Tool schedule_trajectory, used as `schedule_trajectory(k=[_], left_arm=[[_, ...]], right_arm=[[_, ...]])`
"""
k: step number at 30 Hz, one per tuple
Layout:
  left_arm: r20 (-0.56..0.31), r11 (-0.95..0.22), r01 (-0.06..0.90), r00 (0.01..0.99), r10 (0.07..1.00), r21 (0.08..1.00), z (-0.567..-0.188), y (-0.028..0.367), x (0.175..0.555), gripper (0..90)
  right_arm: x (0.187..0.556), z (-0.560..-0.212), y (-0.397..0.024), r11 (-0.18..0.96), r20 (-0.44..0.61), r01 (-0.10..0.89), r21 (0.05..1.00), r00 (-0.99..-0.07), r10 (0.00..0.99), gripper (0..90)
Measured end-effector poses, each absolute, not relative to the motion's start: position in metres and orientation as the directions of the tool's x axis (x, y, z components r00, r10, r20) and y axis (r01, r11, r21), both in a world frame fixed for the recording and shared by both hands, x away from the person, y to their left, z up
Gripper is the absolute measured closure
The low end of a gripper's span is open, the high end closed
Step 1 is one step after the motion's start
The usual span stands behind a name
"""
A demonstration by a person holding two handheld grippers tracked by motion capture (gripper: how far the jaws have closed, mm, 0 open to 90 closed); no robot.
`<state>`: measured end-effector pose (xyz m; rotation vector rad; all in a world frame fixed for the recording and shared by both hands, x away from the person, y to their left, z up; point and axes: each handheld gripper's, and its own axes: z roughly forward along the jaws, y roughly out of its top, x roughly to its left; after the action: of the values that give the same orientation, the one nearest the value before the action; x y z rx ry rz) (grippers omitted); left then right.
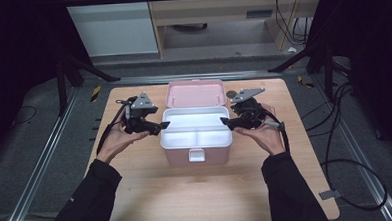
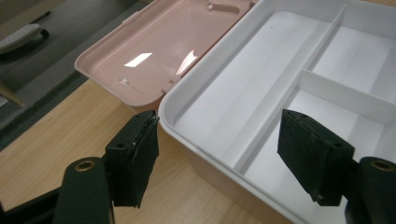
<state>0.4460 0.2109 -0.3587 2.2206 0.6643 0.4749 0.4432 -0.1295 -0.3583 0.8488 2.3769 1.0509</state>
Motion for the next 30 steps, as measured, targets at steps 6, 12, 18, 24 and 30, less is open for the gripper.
schedule_trajectory(k=[6,12,18,24,30], left_arm=[[0.134,-0.642,0.299,0.834,0.536,0.706,-0.354,0.204,0.458,33.6],[0.115,-0.677,0.288,0.867,0.484,0.678,-0.346,0.195,0.469,39.2],[0.132,-0.738,0.248,0.9,0.415,0.627,-0.348,0.184,0.475,44.7],[0.117,-0.79,0.242,0.923,0.366,0.563,-0.355,0.174,0.48,51.7],[0.124,-0.831,0.209,0.942,0.313,0.515,-0.363,0.171,0.48,63.2]], right_arm=[[0.458,-0.347,-0.122,0.594,-0.127,0.315,0.74,-0.802,0.584,44.0],[0.471,-0.344,-0.12,0.659,-0.131,0.287,0.695,-0.851,0.508,51.5],[0.479,-0.351,-0.118,0.718,-0.129,0.216,0.662,-0.911,0.392,56.3],[0.481,-0.36,-0.113,0.796,-0.124,0.171,0.581,-0.948,0.294,60.7],[0.485,-0.369,-0.108,0.848,-0.094,0.168,0.502,-0.965,0.247,67.6]])
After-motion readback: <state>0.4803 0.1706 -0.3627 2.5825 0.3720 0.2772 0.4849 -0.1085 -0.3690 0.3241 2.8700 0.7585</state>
